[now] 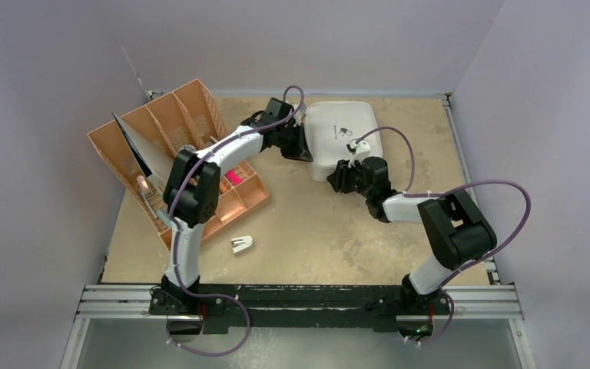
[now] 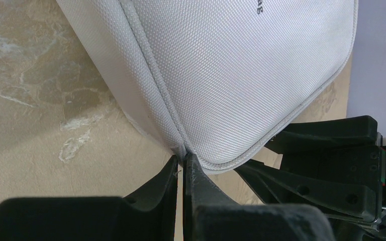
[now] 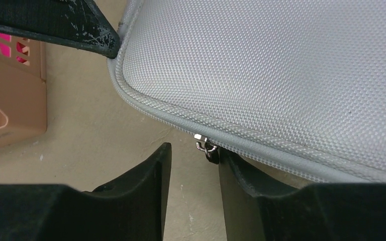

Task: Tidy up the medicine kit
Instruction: Zip the medicine box at the center of the board.

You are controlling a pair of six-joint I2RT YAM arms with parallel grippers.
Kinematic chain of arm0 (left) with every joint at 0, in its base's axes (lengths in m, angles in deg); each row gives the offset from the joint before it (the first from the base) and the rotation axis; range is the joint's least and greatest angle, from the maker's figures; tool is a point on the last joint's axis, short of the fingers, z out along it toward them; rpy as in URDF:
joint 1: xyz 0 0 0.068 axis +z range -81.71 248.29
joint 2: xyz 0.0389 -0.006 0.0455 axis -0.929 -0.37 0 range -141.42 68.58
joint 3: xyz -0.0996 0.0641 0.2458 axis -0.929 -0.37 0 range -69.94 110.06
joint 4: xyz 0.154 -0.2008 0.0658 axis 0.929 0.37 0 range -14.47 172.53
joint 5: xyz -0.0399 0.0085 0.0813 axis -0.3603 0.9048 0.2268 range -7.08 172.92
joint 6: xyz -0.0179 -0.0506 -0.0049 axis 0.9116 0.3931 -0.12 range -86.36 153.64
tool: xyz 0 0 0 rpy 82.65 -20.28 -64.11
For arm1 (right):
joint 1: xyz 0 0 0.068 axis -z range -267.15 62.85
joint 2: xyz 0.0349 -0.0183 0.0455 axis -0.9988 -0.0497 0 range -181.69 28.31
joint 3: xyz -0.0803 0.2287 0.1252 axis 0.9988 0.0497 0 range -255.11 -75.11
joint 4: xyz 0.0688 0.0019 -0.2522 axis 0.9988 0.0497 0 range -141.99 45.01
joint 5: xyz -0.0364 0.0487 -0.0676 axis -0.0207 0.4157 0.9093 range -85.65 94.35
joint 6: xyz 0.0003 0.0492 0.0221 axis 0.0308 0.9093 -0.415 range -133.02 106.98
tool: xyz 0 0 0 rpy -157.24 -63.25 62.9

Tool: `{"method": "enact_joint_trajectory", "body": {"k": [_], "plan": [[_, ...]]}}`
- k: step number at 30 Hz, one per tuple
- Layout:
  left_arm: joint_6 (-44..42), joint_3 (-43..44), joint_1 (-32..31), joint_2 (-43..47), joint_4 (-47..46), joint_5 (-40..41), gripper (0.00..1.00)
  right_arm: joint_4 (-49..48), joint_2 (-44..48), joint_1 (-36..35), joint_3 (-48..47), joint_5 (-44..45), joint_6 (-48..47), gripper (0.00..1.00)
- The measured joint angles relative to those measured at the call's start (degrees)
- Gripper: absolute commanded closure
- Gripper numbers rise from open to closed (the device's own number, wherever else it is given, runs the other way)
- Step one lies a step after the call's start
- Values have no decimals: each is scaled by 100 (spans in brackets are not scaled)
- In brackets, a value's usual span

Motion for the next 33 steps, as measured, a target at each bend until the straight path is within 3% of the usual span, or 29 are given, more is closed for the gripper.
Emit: {"method": "enact_joint_trajectory", "body": {"k": [13,19,23,33], "plan": [[2,0,0,0,-11,4,100,-173,249,-2,179,326,-2,58],[2,-15,0,0,-31,4,100,-197,249,4,179,431,4,79],[2,-15,2,0,-37,4,100,-251,249,4,179,527,48,100],[-2,-15,0,0,-39,22,100,-442,350,9,374,951,267,100]]}}
